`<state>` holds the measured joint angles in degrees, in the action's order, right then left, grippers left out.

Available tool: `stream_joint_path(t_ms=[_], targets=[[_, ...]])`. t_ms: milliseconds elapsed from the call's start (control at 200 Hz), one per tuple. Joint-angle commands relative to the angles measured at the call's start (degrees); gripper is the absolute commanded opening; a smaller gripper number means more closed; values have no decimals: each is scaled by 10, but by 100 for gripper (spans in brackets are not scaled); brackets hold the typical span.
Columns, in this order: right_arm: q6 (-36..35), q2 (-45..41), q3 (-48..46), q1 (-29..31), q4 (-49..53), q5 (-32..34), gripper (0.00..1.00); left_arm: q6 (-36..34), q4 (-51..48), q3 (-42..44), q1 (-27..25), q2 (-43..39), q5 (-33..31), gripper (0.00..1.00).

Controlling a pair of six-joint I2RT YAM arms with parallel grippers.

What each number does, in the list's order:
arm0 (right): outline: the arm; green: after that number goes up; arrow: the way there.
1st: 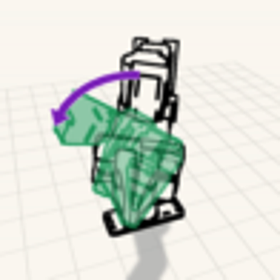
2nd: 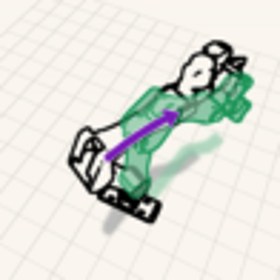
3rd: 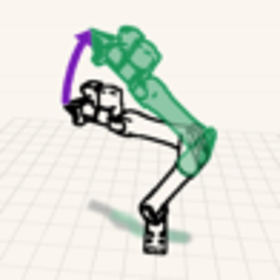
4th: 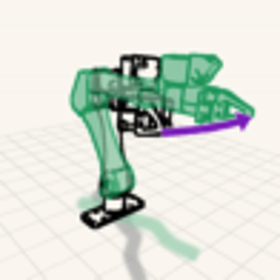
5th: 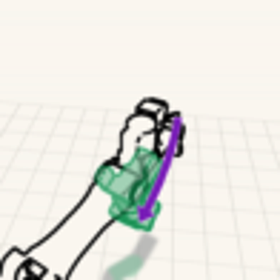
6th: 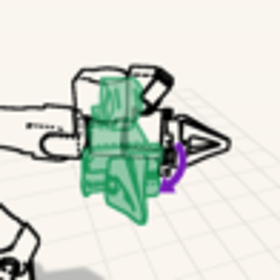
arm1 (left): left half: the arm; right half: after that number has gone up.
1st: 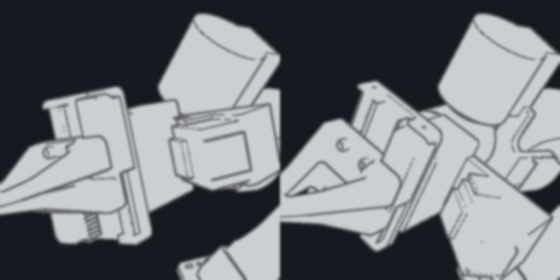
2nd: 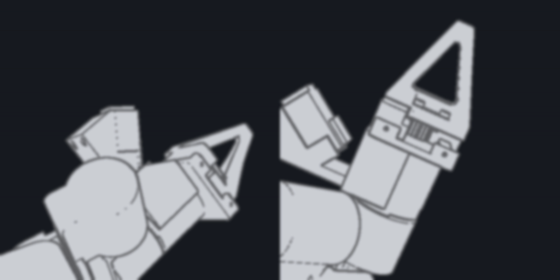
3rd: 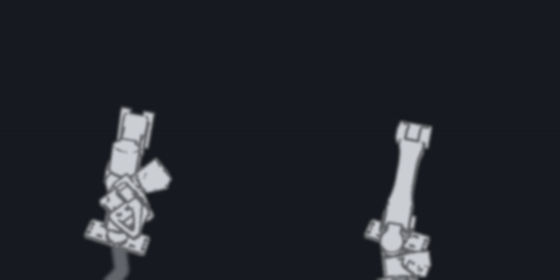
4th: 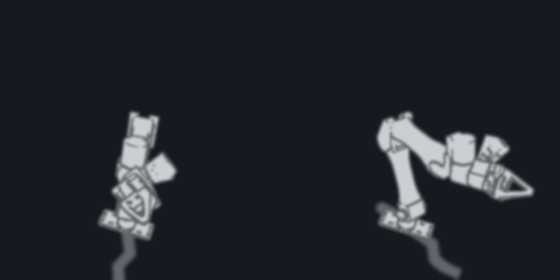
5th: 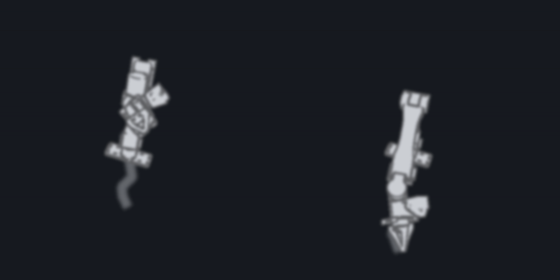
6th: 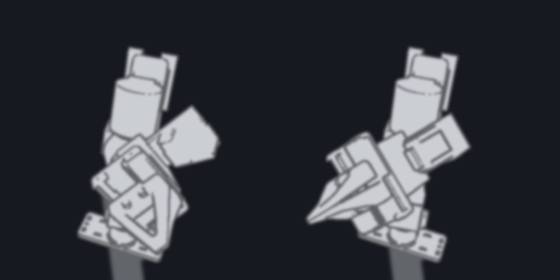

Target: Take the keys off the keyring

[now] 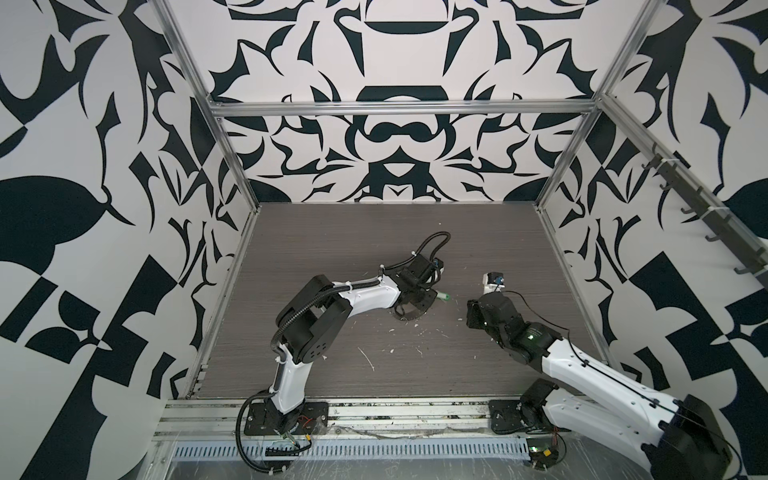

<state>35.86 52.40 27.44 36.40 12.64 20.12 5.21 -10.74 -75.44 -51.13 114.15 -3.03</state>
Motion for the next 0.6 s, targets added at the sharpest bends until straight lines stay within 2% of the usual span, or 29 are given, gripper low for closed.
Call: stream_joint_path(t_ms=[0,595], targets=[[6,-10,-4,-3,-4,1,35,-22,3,-26,-3,11,-9,46],[6,-12,-7,-4,-3,-2,36,-38,3,-50,-3,48,-12,38]])
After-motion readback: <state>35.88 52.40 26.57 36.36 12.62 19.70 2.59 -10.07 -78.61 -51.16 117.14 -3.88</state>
